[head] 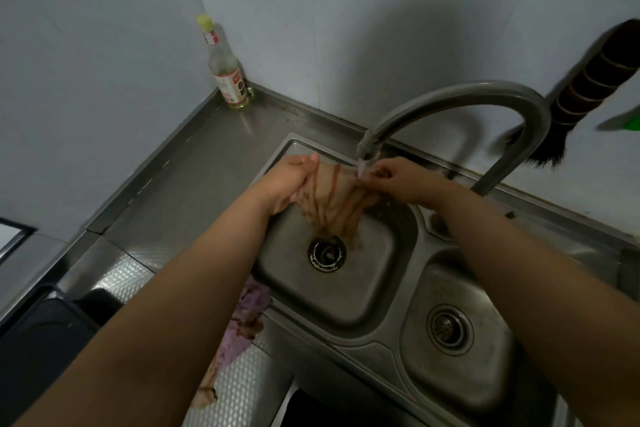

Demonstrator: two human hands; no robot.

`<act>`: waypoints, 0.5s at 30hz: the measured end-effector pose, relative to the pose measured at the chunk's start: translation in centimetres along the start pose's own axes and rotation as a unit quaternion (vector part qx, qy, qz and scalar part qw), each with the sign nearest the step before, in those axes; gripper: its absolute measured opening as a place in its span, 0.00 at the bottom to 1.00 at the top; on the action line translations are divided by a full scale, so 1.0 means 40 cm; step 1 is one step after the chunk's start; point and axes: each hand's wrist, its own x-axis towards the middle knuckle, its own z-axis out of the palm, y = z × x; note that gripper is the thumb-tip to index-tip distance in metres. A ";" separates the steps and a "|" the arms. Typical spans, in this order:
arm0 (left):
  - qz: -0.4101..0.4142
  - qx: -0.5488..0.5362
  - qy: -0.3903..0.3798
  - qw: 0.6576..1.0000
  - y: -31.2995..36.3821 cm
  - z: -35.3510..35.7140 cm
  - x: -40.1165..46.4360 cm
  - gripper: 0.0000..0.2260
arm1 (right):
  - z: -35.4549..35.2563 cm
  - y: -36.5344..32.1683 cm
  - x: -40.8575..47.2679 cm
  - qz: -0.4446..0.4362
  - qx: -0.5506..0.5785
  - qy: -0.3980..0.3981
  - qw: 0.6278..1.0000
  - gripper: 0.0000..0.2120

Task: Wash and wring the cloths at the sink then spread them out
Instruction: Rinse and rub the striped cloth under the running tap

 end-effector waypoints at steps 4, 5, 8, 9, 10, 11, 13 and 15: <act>-0.002 -0.024 0.094 0.995 -0.023 0.057 0.036 0.16 | 0.055 -0.021 0.019 0.020 0.156 0.124 0.980 0.12; -0.025 -0.041 0.100 0.994 -0.020 0.073 0.042 0.16 | 0.082 -0.038 0.021 0.021 0.159 0.147 0.976 0.15; -0.116 -0.155 0.099 0.976 -0.002 0.140 0.036 0.20 | 0.158 -0.084 0.031 0.029 0.138 0.198 0.970 0.22; -0.127 -0.173 0.098 0.972 0.007 0.169 0.029 0.19 | 0.165 -0.081 0.043 0.039 0.149 0.215 0.964 0.23; -0.135 -0.168 0.102 0.971 0.015 0.195 0.020 0.19 | 0.160 -0.075 0.055 0.056 0.147 0.237 0.959 0.23; -0.147 -0.162 0.112 0.969 0.014 0.214 0.018 0.21 | 0.148 -0.067 0.063 0.064 0.124 0.256 0.957 0.21; -0.159 -0.152 0.131 0.967 0.016 0.216 0.013 0.24 | 0.151 -0.058 0.068 0.056 0.092 0.267 0.958 0.17; -0.146 -0.171 0.150 0.963 0.014 0.188 0.022 0.23 | 0.186 -0.066 0.058 0.038 0.113 0.229 0.966 0.18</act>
